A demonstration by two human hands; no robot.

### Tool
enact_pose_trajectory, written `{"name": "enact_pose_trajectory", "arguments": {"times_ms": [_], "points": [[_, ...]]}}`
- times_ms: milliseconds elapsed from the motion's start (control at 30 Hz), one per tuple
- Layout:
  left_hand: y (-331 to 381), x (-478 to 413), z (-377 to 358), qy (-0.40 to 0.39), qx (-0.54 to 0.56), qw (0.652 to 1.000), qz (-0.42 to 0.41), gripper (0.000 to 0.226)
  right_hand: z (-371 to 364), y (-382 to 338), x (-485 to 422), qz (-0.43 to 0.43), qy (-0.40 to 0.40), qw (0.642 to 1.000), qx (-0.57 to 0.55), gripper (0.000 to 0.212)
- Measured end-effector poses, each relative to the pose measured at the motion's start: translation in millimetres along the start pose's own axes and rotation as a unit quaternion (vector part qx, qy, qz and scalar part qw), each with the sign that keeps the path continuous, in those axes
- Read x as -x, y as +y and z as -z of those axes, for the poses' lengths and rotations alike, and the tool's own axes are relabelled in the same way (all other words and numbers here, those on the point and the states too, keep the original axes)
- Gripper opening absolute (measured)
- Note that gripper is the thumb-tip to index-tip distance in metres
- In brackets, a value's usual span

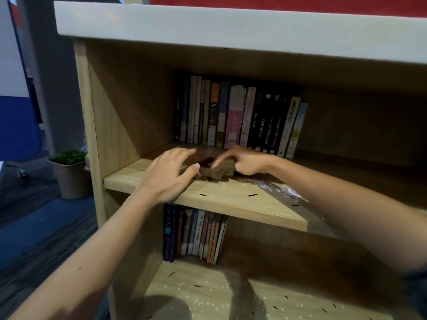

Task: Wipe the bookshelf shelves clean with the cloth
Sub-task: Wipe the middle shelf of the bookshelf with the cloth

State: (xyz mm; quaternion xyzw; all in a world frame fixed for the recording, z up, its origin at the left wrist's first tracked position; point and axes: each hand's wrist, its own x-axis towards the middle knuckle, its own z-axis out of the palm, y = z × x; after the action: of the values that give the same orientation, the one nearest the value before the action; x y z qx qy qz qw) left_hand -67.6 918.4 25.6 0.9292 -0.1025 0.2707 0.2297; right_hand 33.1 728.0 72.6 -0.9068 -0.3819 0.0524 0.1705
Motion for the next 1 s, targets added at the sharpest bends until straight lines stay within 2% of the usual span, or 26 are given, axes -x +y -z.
{"name": "enact_pose_trajectory", "arguments": {"times_ms": [100, 267, 367, 433, 467, 533, 633, 733, 800, 900, 1000], "points": [[0, 0, 1, -0.018, -0.011, 1.000, -0.004, 0.066, 13, 6, 44, 0.014, -0.053, 0.997, -0.058, 0.063], [3, 1, 3, -0.043, -0.011, 0.999, -0.010, 0.067, 31, 17, 118, -0.003, -0.033, 0.996, -0.081, 0.044], [10, 0, 3, -0.052, -0.017, 0.999, -0.002, 0.065, 44, 27, 143, -0.074, 0.086, 0.991, -0.074, 0.039], [27, 0, -4, -0.062, -0.021, 0.998, -0.014, 0.054, 52, 38, 149, -0.140, 0.191, 0.970, -0.050, 0.040], [40, 0, -9, -0.063, -0.014, 0.997, -0.028, 0.049, 53, 43, 151, -0.166, 0.216, 0.962, -0.038, 0.043], [68, 3, -22, -0.069, 0.008, 0.996, -0.058, 0.045, 51, 51, 151, -0.208, 0.201, 0.957, -0.005, 0.041], [91, 1, -37, -0.079, 0.014, 0.993, -0.087, 0.045, 38, 58, 148, -0.278, 0.106, 0.955, 0.010, 0.033], [92, -4, -41, -0.086, 0.014, 0.993, -0.074, 0.046, 27, 57, 140, -0.325, 0.065, 0.943, 0.022, 0.052], [90, -4, -42, -0.090, 0.015, 0.994, -0.066, 0.046, 22, 54, 137, -0.307, 0.072, 0.949, 0.025, 0.058], [91, -2, -43, -0.091, 0.001, 0.993, -0.069, 0.047, 14, 45, 138, -0.211, 0.095, 0.973, -0.027, 0.026], [92, -1, -43, -0.088, -0.008, 0.994, -0.066, 0.049, 13, 32, 149, -0.158, 0.118, 0.978, -0.068, 0.014]]}}
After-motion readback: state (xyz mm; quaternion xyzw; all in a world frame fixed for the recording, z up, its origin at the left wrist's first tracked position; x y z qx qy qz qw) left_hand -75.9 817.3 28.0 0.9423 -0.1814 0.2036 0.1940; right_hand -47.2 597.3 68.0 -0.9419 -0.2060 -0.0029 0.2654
